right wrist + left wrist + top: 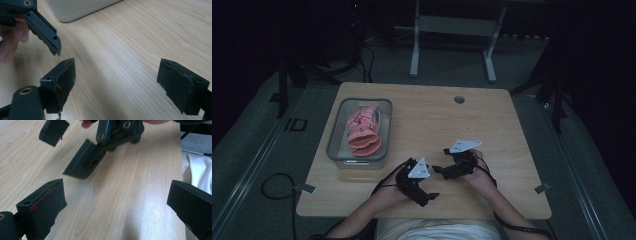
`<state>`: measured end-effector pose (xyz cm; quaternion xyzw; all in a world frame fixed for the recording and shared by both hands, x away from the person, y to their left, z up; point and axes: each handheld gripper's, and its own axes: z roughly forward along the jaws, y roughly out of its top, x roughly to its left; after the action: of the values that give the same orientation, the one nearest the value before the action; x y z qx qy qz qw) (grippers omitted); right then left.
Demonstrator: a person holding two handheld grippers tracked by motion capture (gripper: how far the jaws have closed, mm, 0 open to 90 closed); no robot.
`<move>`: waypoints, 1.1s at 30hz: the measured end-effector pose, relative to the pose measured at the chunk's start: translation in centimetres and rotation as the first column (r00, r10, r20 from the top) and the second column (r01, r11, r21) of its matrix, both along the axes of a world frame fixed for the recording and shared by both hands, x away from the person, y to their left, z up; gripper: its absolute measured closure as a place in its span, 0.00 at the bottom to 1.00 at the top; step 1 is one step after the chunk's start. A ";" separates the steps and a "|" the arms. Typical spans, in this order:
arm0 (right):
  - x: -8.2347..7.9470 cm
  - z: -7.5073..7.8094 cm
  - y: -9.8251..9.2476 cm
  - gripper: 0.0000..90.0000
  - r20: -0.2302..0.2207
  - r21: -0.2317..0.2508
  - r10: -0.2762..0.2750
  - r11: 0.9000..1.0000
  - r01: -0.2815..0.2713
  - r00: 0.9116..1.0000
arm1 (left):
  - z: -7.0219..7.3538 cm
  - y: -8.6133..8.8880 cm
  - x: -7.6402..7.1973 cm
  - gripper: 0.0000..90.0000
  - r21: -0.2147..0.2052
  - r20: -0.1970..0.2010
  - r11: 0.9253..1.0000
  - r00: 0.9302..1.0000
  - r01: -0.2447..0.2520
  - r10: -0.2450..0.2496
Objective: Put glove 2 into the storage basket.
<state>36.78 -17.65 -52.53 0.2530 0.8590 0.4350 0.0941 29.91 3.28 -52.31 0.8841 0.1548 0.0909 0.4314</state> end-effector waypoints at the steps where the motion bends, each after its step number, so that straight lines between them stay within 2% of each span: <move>1: -0.1 0.0 -0.2 0.17 0.002 0.000 0.001 1.000 -0.001 1.000 | -0.2 -0.1 0.0 0.02 0.003 0.003 1.000 1.000 0.003 -0.003; 5: -0.5 -0.2 -1.2 0.17 0.015 -0.002 -0.007 1.000 0.007 1.000 | -1.0 -0.3 0.0 0.02 0.034 0.010 0.999 1.000 -0.005 0.004; 17: -1.7 -1.8 -4.1 0.17 0.015 -0.045 -0.037 0.998 0.038 0.999 | -2.1 -0.8 -0.3 0.02 0.044 0.019 0.999 1.000 0.015 -0.016; 19: -1.8 -2.0 -4.6 0.17 0.007 -0.042 -0.046 0.998 0.047 0.999 | -2.2 -0.8 -0.2 0.02 0.066 0.019 0.998 1.000 -0.001 0.000; 21: -1.9 -2.2 -5.1 0.17 0.014 -0.046 -0.071 0.996 0.071 0.997 | -2.4 -0.6 -0.1 0.02 0.070 0.013 0.997 1.000 -0.012 0.012; 24: -2.1 -2.5 -5.8 0.17 0.003 -0.046 -0.091 0.995 0.091 0.996 | -2.7 -0.5 -0.1 0.02 0.077 0.011 0.997 1.000 -0.019 0.018; 31: -2.9 -2.6 -7.4 0.17 0.022 -0.058 -0.096 0.994 0.097 0.995 | -2.9 -0.5 -0.2 0.02 0.097 0.034 0.995 0.999 -0.026 0.023; 33: -3.1 -2.7 -7.8 0.17 0.028 -0.056 -0.104 0.993 0.105 0.994 | -2.8 -0.4 -0.2 0.02 0.088 0.035 0.996 0.999 -0.025 0.022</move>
<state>33.69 -25.42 -55.21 0.2894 0.8555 0.4077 0.1349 29.70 2.85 -55.12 0.8988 0.1535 0.1179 0.3932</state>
